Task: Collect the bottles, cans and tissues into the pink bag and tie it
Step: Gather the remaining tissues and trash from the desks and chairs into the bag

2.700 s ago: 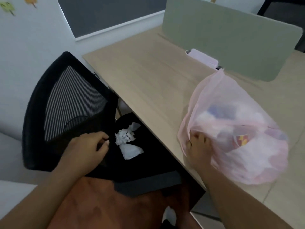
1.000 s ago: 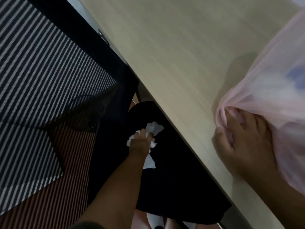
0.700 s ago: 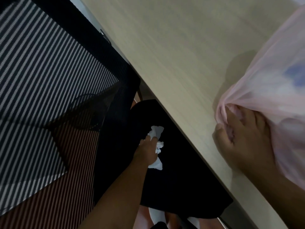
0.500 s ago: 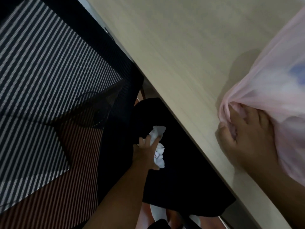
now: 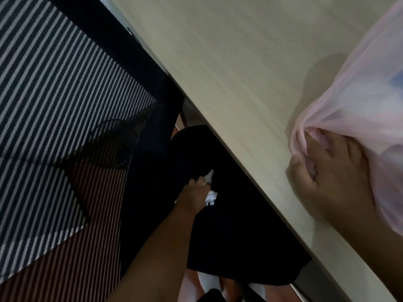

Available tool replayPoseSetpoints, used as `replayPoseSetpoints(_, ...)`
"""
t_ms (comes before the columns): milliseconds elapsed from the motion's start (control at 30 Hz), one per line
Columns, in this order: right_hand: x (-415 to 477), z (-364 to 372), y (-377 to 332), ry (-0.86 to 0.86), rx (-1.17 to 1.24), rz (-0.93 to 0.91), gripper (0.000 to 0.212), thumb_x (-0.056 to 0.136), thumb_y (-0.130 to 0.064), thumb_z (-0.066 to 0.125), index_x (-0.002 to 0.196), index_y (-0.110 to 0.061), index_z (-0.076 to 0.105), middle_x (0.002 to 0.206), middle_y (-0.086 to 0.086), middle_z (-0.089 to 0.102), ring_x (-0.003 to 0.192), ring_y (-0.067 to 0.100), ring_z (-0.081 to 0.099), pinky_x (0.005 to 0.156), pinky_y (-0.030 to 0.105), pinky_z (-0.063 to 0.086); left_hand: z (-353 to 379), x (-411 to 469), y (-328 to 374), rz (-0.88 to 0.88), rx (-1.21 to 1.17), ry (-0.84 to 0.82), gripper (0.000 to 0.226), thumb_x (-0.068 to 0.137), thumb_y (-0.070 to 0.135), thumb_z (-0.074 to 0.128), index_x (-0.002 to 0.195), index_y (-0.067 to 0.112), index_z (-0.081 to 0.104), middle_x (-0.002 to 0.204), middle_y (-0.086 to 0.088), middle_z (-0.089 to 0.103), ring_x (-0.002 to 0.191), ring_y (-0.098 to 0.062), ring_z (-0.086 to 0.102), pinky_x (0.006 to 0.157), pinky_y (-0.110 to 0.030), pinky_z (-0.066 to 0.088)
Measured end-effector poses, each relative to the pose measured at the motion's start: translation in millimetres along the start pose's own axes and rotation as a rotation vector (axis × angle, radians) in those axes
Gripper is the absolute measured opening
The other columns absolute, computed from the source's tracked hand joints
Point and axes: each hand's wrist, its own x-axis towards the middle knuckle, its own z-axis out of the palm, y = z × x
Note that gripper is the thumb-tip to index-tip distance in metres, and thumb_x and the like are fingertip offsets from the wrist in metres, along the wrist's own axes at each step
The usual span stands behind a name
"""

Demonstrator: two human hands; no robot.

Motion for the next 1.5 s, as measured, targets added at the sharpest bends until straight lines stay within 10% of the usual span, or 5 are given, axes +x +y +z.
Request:
replayPoseSetpoints(367, -0.5, 4.2, 8.1, 0.124, 0.012, -0.069, 0.044, 0.087, -0.023, 0.044, 0.125, -0.012, 0.06, 0.129, 0.013, 0.054, 0.117, 0.036, 0.045, 0.102, 0.043, 0.032, -41.7, -23.5, 15.0, -0.083, -0.449, 0.119, 0.074, 0.098, 0.025, 0.054, 0.158, 0.014, 0.011, 0.142, -0.013, 0.039, 0.127, -0.031, 0.041, 0.104, -0.041, 0.041)
replayPoseSetpoints(533, -1.0, 5.6, 17.6, 0.169, 0.123, -0.111, 0.03, 0.088, -0.014, 0.046, 0.109, -0.008, 0.066, 0.111, 0.013, 0.065, 0.105, 0.035, 0.056, 0.096, 0.037, 0.035, -68.4, -66.0, 16.9, -0.046, -0.657, 0.27, 0.056, 0.093, 0.029, 0.051, 0.144, 0.018, 0.033, 0.122, -0.01, 0.05, 0.108, -0.026, 0.057, 0.086, -0.032, 0.053)
replayPoseSetpoints(967, -101.5, -126.4, 51.6, 0.481, 0.656, 0.515, 0.022, 0.103, -0.017, 0.031, 0.108, -0.008, 0.05, 0.093, 0.002, 0.057, 0.084, 0.022, 0.051, 0.075, 0.03, 0.036, -204.5, -176.9, 108.7, -0.04, -0.789, 0.673, 0.005, 0.09, 0.0, 0.053, 0.086, 0.003, 0.052, 0.092, -0.015, 0.059, 0.087, -0.031, 0.06, 0.074, -0.029, 0.044)
replayPoseSetpoints(1367, -177.1, -224.8, 119.2, 0.582, 0.698, 0.537, 0.021, 0.103, -0.021, 0.034, 0.107, -0.014, 0.052, 0.088, 0.003, 0.058, 0.08, 0.025, 0.052, 0.068, 0.032, 0.036, -297.3, -212.4, 316.8, 0.284, -0.969, -0.084, 0.027, 0.089, 0.012, 0.046, 0.11, 0.013, 0.062, 0.091, -0.014, 0.068, 0.066, -0.023, 0.064, 0.057, -0.03, 0.055)
replayPoseSetpoints(1500, -191.2, -234.4, 131.0, 0.663, 0.679, 0.605, 0.018, 0.103, -0.024, 0.034, 0.1, -0.016, 0.051, 0.089, 0.005, 0.063, 0.081, 0.028, 0.058, 0.066, 0.035, 0.042, -297.0, -179.5, 357.1, 0.25, -0.96, 0.118, 0.038, 0.088, 0.033, 0.059, 0.121, 0.015, 0.057, 0.107, -0.007, 0.069, 0.093, -0.027, 0.068, 0.086, -0.044, 0.057)
